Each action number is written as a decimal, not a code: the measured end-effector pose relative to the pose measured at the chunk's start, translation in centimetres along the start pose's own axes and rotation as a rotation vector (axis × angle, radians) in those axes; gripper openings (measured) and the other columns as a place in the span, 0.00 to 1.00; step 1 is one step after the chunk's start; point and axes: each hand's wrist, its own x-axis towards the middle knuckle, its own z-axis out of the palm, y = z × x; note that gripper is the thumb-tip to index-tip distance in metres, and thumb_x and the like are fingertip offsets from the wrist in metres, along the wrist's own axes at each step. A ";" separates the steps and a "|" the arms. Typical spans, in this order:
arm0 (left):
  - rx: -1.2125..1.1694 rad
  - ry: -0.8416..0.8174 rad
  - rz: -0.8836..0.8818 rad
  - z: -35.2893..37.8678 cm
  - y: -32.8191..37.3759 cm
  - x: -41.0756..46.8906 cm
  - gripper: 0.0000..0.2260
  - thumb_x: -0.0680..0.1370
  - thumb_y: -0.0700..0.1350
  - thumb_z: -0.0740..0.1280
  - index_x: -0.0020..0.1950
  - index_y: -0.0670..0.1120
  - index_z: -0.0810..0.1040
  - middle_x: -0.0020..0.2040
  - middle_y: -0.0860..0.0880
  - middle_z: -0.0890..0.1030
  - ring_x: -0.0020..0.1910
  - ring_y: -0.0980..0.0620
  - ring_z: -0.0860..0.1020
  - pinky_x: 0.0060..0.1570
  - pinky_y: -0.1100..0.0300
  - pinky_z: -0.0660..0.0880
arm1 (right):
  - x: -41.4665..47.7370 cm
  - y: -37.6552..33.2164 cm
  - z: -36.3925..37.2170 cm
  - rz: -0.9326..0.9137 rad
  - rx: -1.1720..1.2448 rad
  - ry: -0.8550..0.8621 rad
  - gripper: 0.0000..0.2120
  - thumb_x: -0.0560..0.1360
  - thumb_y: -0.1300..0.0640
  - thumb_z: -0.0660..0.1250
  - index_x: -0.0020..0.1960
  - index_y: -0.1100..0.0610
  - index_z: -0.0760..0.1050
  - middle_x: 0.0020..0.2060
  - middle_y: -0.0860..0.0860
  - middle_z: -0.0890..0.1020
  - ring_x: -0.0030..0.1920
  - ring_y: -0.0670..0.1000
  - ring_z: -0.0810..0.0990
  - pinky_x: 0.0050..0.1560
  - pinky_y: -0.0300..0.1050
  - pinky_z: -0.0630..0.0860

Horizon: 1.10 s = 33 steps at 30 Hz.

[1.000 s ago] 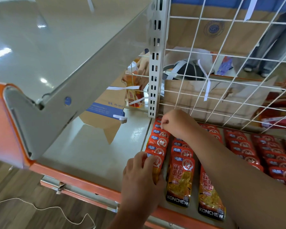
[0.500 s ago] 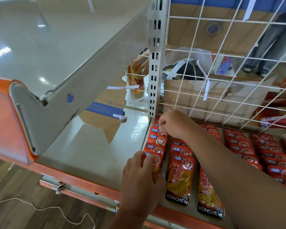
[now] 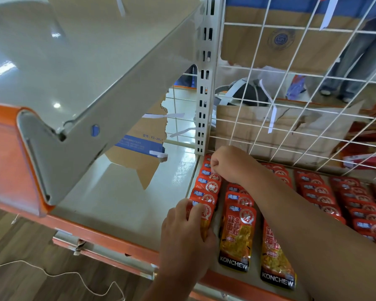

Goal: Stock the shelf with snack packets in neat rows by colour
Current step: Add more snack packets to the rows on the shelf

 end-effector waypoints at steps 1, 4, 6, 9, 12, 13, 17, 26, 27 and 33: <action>0.000 0.002 0.001 0.0 0.0 0.0 0.23 0.71 0.60 0.74 0.62 0.56 0.73 0.62 0.54 0.76 0.55 0.53 0.76 0.51 0.59 0.74 | 0.0 0.0 0.0 -0.001 -0.002 -0.002 0.06 0.78 0.57 0.69 0.46 0.55 0.84 0.46 0.50 0.84 0.47 0.51 0.81 0.52 0.46 0.78; 0.002 0.004 0.002 0.1 -0.1 0.0 0.23 0.71 0.61 0.73 0.63 0.56 0.73 0.63 0.55 0.75 0.56 0.54 0.75 0.52 0.60 0.73 | 0.0 -0.1 -0.1 -0.004 -0.013 -0.005 0.06 0.78 0.56 0.68 0.47 0.55 0.84 0.47 0.50 0.83 0.47 0.51 0.81 0.53 0.48 0.79; 0.005 0.001 0.001 0.1 -0.1 -0.1 0.23 0.72 0.62 0.72 0.63 0.57 0.72 0.63 0.55 0.75 0.56 0.55 0.75 0.52 0.60 0.74 | 0.0 -0.1 -0.1 -0.009 -0.021 -0.007 0.07 0.78 0.56 0.68 0.47 0.55 0.84 0.48 0.50 0.83 0.48 0.51 0.81 0.54 0.49 0.79; 0.008 -0.012 -0.001 0.1 -0.1 -0.1 0.24 0.72 0.63 0.72 0.64 0.57 0.71 0.63 0.56 0.75 0.56 0.56 0.75 0.52 0.61 0.73 | 0.1 0.1 0.0 -0.005 -0.014 -0.012 0.07 0.78 0.55 0.69 0.47 0.55 0.84 0.48 0.50 0.83 0.48 0.51 0.81 0.55 0.49 0.79; 0.018 -0.022 -0.008 0.2 -0.1 -0.1 0.24 0.72 0.64 0.73 0.64 0.58 0.71 0.63 0.56 0.75 0.56 0.57 0.75 0.52 0.62 0.72 | 0.0 0.4 -0.3 0.001 0.003 -0.005 0.07 0.78 0.54 0.69 0.47 0.55 0.84 0.47 0.50 0.83 0.49 0.51 0.81 0.54 0.48 0.78; 0.023 -0.021 -0.008 0.2 -0.1 -0.2 0.24 0.72 0.64 0.73 0.64 0.58 0.71 0.63 0.56 0.75 0.56 0.56 0.75 0.52 0.62 0.73 | -0.1 0.5 -0.4 0.001 0.006 -0.002 0.07 0.78 0.54 0.69 0.47 0.55 0.84 0.47 0.50 0.83 0.48 0.50 0.81 0.54 0.47 0.78; 0.014 -0.011 0.001 0.2 -0.1 -0.2 0.25 0.72 0.64 0.74 0.64 0.59 0.70 0.63 0.56 0.74 0.57 0.56 0.76 0.53 0.58 0.76 | -0.3 1.2 -0.9 0.037 0.037 0.029 0.07 0.78 0.55 0.69 0.44 0.56 0.83 0.40 0.50 0.84 0.41 0.48 0.82 0.48 0.48 0.80; -0.043 0.023 0.047 -0.2 -0.3 -0.3 0.23 0.75 0.64 0.70 0.66 0.57 0.71 0.67 0.54 0.73 0.63 0.53 0.72 0.58 0.52 0.75 | -2.8 4.7 -4.0 0.101 0.087 0.153 0.06 0.78 0.52 0.69 0.47 0.52 0.83 0.42 0.46 0.83 0.42 0.46 0.79 0.41 0.42 0.70; -0.049 0.045 0.073 -0.2 -0.4 -0.4 0.22 0.75 0.62 0.70 0.65 0.56 0.73 0.66 0.53 0.74 0.63 0.52 0.73 0.58 0.51 0.75 | -3.2 5.2 -4.2 0.115 0.088 0.163 0.06 0.78 0.52 0.69 0.47 0.52 0.83 0.42 0.46 0.83 0.43 0.47 0.80 0.43 0.43 0.71; -0.086 0.092 0.276 0.3 2.5 -1.0 0.18 0.77 0.59 0.66 0.64 0.54 0.73 0.64 0.52 0.76 0.62 0.52 0.73 0.57 0.54 0.71 | -4.7 7.8 -5.0 0.156 0.070 0.135 0.04 0.78 0.55 0.70 0.46 0.52 0.83 0.41 0.46 0.81 0.42 0.45 0.77 0.39 0.41 0.67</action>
